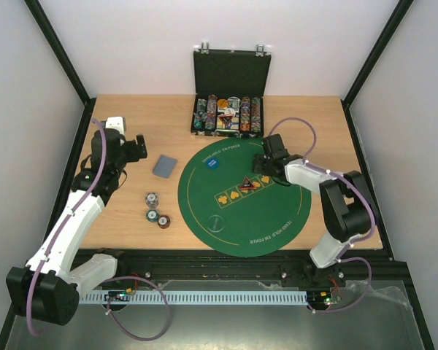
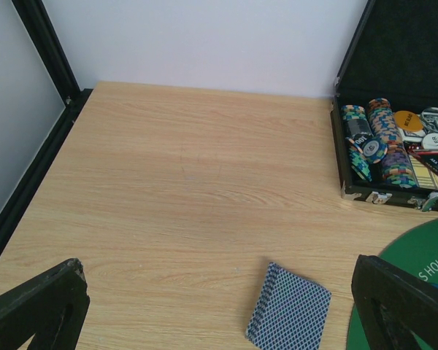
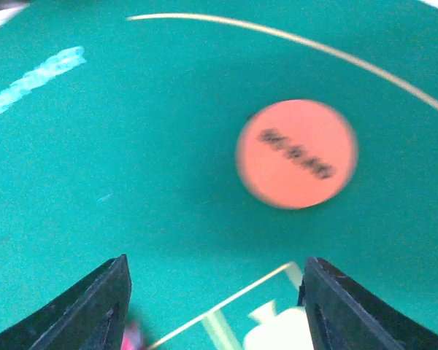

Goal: Distribute texas hold em gaming equipment

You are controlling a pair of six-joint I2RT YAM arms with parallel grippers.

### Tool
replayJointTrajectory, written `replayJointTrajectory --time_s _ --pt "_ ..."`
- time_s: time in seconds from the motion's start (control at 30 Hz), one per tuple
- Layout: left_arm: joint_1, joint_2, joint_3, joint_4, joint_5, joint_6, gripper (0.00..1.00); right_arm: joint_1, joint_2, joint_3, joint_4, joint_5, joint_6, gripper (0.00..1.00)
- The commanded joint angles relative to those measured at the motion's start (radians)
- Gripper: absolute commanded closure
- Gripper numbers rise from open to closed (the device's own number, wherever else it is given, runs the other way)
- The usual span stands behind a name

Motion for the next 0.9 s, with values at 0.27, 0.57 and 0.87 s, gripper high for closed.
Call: replayJointTrajectory --time_s 0.27,0.57,0.87 --pt "-0.006 0.012 -0.009 -0.001 -0.020 -0.005 0.01 0.252 0.004 0.052 -0.120 0.096 -0.088 0.25" --pt "-0.008 0.016 -0.008 -0.005 -0.033 -0.003 0.01 0.253 0.064 0.055 -0.152 0.117 -0.111 0.27" --pt "-0.011 0.011 -0.006 -0.006 -0.027 -0.004 0.00 0.252 -0.017 -0.087 -0.241 0.184 -0.023 0.40"
